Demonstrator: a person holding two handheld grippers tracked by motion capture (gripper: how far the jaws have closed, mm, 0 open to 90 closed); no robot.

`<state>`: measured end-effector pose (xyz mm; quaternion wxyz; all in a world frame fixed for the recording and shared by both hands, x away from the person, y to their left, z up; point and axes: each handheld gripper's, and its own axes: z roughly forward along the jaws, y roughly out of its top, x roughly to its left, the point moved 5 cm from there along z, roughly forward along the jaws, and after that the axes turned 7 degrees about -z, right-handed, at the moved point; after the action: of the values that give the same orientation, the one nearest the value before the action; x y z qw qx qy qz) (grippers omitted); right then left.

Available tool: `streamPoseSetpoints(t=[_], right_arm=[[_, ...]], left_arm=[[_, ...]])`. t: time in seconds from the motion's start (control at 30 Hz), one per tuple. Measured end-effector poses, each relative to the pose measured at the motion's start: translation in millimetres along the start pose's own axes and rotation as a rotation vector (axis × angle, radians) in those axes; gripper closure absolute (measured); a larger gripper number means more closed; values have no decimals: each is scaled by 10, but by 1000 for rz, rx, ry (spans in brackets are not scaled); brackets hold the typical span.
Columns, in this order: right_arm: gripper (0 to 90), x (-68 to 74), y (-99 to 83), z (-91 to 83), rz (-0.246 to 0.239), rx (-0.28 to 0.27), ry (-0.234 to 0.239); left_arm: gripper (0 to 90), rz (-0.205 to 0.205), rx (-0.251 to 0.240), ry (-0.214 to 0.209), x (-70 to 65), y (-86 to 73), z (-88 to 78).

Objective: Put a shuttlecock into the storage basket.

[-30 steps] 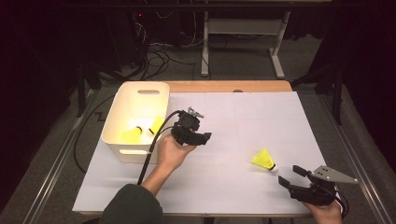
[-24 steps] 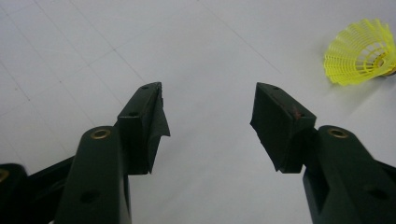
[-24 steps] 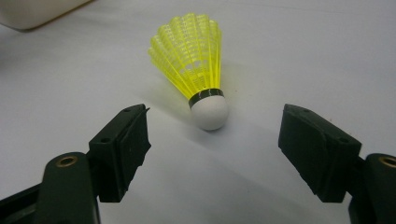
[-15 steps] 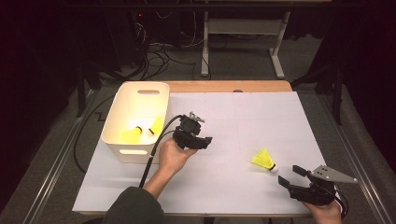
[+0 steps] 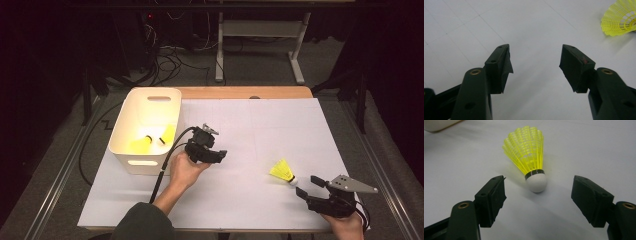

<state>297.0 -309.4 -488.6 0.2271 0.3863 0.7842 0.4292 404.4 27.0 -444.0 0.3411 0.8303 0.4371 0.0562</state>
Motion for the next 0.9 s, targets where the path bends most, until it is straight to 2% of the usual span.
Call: streamPoseSetpoints(t=[0.43, 0.6, 0.7, 0.9], right_arm=[[294, -22, 70, 103, -4, 28, -2], [295, -18, 104, 176, -12, 53, 10], [295, -23, 123, 212, -13, 68, 15], [311, -20, 152, 288, -16, 108, 30]], left_arm=[[411, 2, 13, -4, 13, -74, 28], [406, 29, 24, 9, 6, -95, 31], [405, 13, 14, 2, 24, -112, 32], [395, 9, 23, 1, 34, -138, 49]])
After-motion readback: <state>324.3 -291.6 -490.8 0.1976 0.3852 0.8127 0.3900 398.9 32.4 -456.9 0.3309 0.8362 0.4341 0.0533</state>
